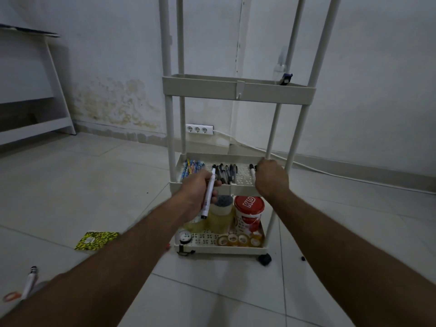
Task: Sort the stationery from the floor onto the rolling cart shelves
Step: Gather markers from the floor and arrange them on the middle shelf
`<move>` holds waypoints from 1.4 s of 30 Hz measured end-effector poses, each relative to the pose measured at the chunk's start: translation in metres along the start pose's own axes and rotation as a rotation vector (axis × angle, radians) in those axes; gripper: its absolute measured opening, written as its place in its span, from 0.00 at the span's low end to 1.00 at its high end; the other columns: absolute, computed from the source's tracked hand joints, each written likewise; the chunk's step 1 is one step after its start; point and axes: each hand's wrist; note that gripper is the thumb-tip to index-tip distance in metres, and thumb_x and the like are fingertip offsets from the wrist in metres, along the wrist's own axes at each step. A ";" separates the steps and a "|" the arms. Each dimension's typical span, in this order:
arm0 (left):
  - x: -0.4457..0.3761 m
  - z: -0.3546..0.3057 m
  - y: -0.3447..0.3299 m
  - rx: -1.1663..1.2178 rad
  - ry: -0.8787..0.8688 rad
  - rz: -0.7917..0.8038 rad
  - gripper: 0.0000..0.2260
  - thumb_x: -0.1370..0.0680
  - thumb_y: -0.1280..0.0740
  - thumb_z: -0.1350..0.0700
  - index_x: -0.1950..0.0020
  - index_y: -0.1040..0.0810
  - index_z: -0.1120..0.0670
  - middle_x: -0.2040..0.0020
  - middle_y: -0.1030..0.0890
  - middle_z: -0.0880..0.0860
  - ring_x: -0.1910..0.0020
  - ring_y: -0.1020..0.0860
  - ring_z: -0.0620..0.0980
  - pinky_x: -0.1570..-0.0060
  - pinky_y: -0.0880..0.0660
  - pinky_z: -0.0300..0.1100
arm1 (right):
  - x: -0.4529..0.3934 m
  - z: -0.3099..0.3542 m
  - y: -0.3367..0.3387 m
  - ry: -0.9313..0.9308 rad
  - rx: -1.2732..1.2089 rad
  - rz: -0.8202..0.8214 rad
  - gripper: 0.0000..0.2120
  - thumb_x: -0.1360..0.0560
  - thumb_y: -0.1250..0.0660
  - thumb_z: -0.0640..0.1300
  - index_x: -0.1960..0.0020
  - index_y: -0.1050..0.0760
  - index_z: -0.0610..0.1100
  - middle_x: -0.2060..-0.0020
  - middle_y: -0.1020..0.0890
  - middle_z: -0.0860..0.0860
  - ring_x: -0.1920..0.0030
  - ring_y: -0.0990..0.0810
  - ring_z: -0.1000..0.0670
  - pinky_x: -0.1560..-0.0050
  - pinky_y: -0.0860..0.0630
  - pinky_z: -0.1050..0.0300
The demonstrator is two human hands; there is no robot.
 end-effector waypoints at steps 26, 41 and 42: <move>0.008 -0.009 0.049 -1.050 -0.979 -0.595 0.21 0.24 0.29 0.52 0.33 0.28 0.52 0.34 0.33 0.55 0.38 0.33 0.50 0.41 0.35 0.43 | -0.023 -0.002 -0.003 -0.096 -0.342 -0.034 0.09 0.23 0.31 0.39 0.45 0.23 0.38 0.53 0.19 0.42 0.55 0.19 0.42 0.59 0.28 0.57; 0.033 0.013 0.102 -1.193 -0.765 -0.191 0.33 0.25 0.34 0.50 0.22 0.37 0.56 0.21 0.41 0.59 0.25 0.36 0.58 0.27 0.36 0.51 | 0.071 0.037 -0.010 0.477 -0.348 -0.055 0.09 0.20 0.36 0.44 0.56 0.23 0.41 0.59 0.24 0.46 0.58 0.26 0.47 0.58 0.28 0.51; 0.039 0.020 0.111 -1.232 -0.760 -0.165 0.31 0.25 0.35 0.50 0.24 0.34 0.57 0.24 0.36 0.59 0.27 0.34 0.58 0.28 0.34 0.51 | 0.089 0.045 -0.012 0.531 -0.387 -0.017 0.08 0.20 0.36 0.45 0.55 0.23 0.42 0.59 0.23 0.46 0.59 0.26 0.48 0.60 0.28 0.51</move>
Point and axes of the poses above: each hand's wrist, its own x-axis away from the middle knuckle, its own y-axis out of the back of the hand, z = x × y
